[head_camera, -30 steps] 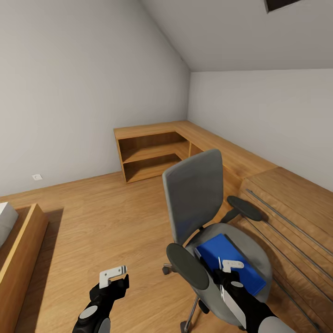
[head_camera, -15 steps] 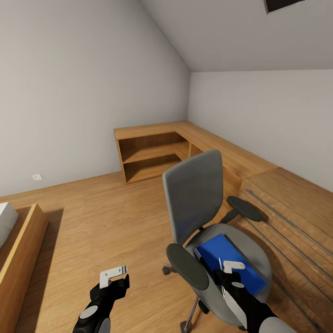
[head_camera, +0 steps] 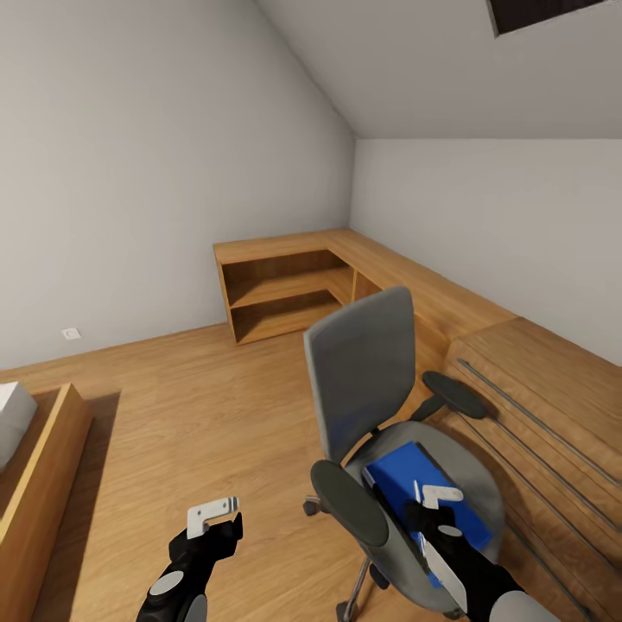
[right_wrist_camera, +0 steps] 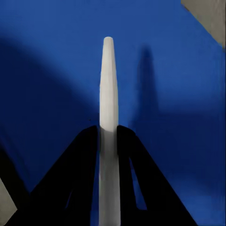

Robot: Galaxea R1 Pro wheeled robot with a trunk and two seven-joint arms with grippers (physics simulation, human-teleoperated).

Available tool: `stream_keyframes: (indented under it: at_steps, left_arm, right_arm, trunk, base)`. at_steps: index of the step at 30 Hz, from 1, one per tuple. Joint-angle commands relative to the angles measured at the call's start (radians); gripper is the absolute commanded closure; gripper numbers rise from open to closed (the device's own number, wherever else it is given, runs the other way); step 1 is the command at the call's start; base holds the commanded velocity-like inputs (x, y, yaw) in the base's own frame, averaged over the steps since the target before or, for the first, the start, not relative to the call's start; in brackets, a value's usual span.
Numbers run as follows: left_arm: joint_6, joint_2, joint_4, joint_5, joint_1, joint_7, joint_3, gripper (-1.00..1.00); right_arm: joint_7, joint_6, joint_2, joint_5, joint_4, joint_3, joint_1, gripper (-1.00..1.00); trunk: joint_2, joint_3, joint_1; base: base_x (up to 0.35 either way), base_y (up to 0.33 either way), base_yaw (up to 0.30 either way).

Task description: In the bedroom, organize the workspace by keeping the computer under the desk, ensuring the monitor is on the desk, placing the keyboard on the desk next to the monitor, placing the mouse on the desk next to the keyboard, moving the folder from the swivel chair onto the desk next to the mouse, stacking the notebook on top of the folder with the pen on top of the notebook, and positioning the swivel chair next to the desk.

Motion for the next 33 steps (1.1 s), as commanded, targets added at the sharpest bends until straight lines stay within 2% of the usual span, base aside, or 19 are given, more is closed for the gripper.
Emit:
stream_keyframes:
  at_steps: [1,5,7,9,10,13,14,17,18,19,24,28,33]
  left_arm:
    - [0.003,0.0,-0.001,0.01,-0.001,0.01,-0.002,-1.0]
    - [0.003,0.0,0.0,0.01,0.0,0.01,-0.002,-1.0]
    - [0.003,0.0,0.0,0.009,-0.001,0.01,-0.002,-1.0]
    - [0.003,0.0,0.0,0.009,-0.001,0.01,-0.002,-1.0]
    - [0.003,0.0,0.0,0.01,-0.001,0.01,-0.002,-1.0]
    - [0.003,0.0,0.0,0.01,0.0,0.01,-0.002,-1.0]
    - [0.003,0.0,0.0,0.01,0.0,0.01,-0.002,-1.0]
    - [0.003,0.0,0.0,0.01,0.0,0.01,-0.002,-1.0]
    - [0.003,0.0,0.0,0.01,0.0,0.01,-0.002,-1.0]
    - [0.003,0.001,0.0,0.01,-0.001,0.01,-0.002,-1.0]
    - [0.003,-0.001,0.0,0.009,0.0,0.01,-0.003,-1.0]
    - [0.003,-0.001,0.0,0.009,-0.001,0.01,-0.003,-1.0]
    - [0.004,-0.001,0.0,0.009,-0.001,0.01,-0.003,-1.0]
  right_arm:
    - [-0.009,0.004,-0.008,-0.008,-0.016,0.008,0.0,1.0]
    - [-0.012,0.02,-0.036,-0.01,-0.107,0.002,0.0,1.0]
    - [-0.013,0.074,-0.067,-0.019,-0.178,-0.001,0.001,1.0]
    - [-0.014,0.129,-0.096,-0.046,-0.243,-0.002,0.003,1.0]
    - [-0.014,0.162,-0.117,-0.076,-0.291,-0.003,0.005,1.0]
    - [-0.016,0.203,-0.149,-0.128,-0.364,-0.003,0.011,1.0]
    - [-0.017,0.231,-0.171,-0.163,-0.41,-0.003,0.019,1.0]
    - [-0.018,0.282,-0.21,-0.23,-0.489,-0.003,0.039,1.0]
    - [-0.019,0.302,-0.225,-0.259,-0.526,-0.003,0.049,1.0]
    - [-0.021,0.345,-0.252,-0.311,-0.605,-0.004,0.069,1.0]
    - [-0.029,0.371,-0.266,-0.335,-0.691,-0.004,0.099,1.0]
    - [-0.088,0.375,-0.268,-0.339,-0.734,-0.004,0.107,1.0]
    - [-0.193,0.376,-0.269,-0.342,-0.791,-0.004,0.119,1.0]
  trunk:
    - [0.007,0.002,-0.004]
    - [0.035,0.015,-0.019]
    - [0.049,0.021,-0.027]
    - [0.063,0.027,-0.035]
    - [0.07,0.03,-0.038]
    - [0.091,0.04,-0.05]
    - [0.098,0.043,-0.054]
    - [0.119,0.052,-0.065]
    - [0.126,0.056,-0.069]
    - [0.133,0.059,-0.073]
    - [0.168,0.074,-0.092]
    - [0.196,0.087,-0.107]
    - [0.231,0.103,-0.127]
  base:
    - [0.0,0.0,0.0]
    - [-0.103,0.0,0.0]
    - [-0.264,0.0,0.0]
    - [-0.306,0.0,0.0]
    - [-0.321,0.0,0.0]
    - [-0.328,0.0,0.0]
    - [-0.335,0.0,0.0]
    - [-0.337,-0.013,0.0]
    - [-0.333,-0.048,0.0]
    - [-0.167,-0.042,0.0]
    - [-0.056,-0.014,0.0]
    - [-0.011,-0.003,0.0]
    - [-0.003,-0.001,0.0]
